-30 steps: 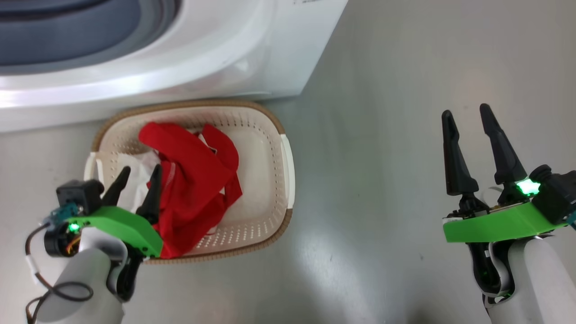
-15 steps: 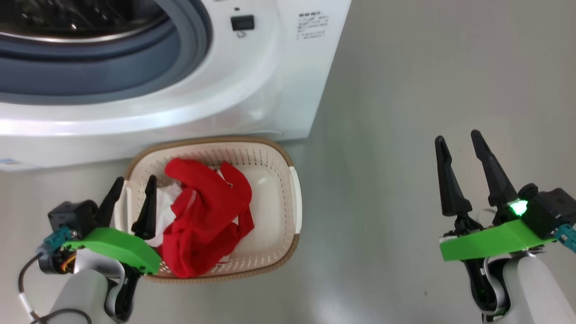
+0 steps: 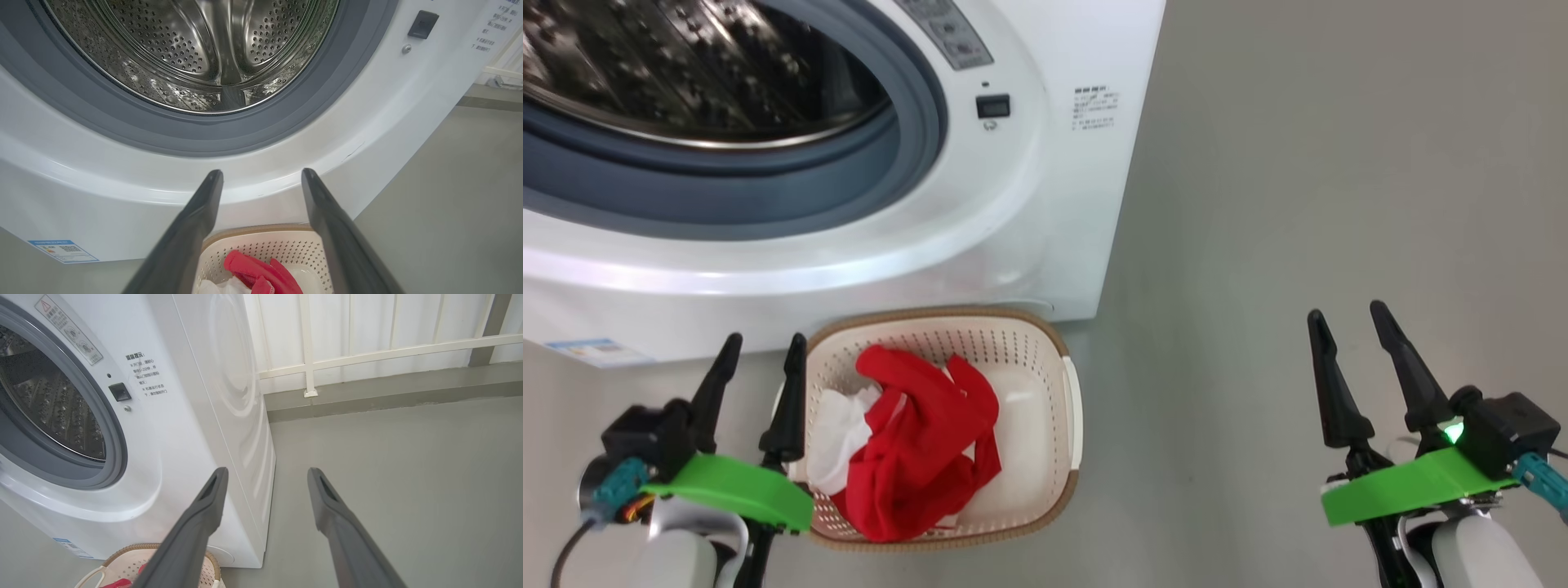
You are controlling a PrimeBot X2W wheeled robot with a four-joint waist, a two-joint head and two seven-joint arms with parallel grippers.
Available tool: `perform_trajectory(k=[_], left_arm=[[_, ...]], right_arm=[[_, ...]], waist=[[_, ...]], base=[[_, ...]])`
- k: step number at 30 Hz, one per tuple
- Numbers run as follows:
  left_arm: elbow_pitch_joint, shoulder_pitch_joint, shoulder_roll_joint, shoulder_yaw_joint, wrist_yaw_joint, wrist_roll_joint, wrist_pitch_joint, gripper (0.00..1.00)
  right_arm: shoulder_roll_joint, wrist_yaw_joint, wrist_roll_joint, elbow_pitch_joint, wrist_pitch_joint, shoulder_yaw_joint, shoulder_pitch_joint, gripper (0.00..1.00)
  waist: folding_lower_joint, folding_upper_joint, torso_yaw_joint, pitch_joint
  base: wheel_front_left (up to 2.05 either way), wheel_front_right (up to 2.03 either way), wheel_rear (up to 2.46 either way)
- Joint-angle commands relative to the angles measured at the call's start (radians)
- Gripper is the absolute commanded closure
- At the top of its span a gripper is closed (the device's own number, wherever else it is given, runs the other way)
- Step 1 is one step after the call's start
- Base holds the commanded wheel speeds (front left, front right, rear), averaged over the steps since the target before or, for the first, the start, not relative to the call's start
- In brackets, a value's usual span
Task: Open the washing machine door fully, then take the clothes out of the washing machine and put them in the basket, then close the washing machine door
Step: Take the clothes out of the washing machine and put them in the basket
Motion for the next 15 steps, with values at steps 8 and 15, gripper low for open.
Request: perform_trajectory(k=[8, 15], left_arm=[[-0.145, 0.109, 0.006, 0.079, -0.006, 0.057, -0.006, 0.00], [-0.238, 0.215, -0.019, 0.129, -0.006, 0.082, -0.006, 0.00]], right_arm=[[-0.001, 0.007, 0.000, -0.015, -0.006, -0.001, 0.065, 0.00], [-0.001, 0.007, 0.003, -0.012, -0.006, -0.004, 0.110, 0.00]], waist=[[0.0000, 0.0000, 0.008, -0.093], [0.0000, 0.0000, -0.002, -0.138]], base=[[0.00, 0.00, 0.00], [0.00, 0.00, 0.00]])
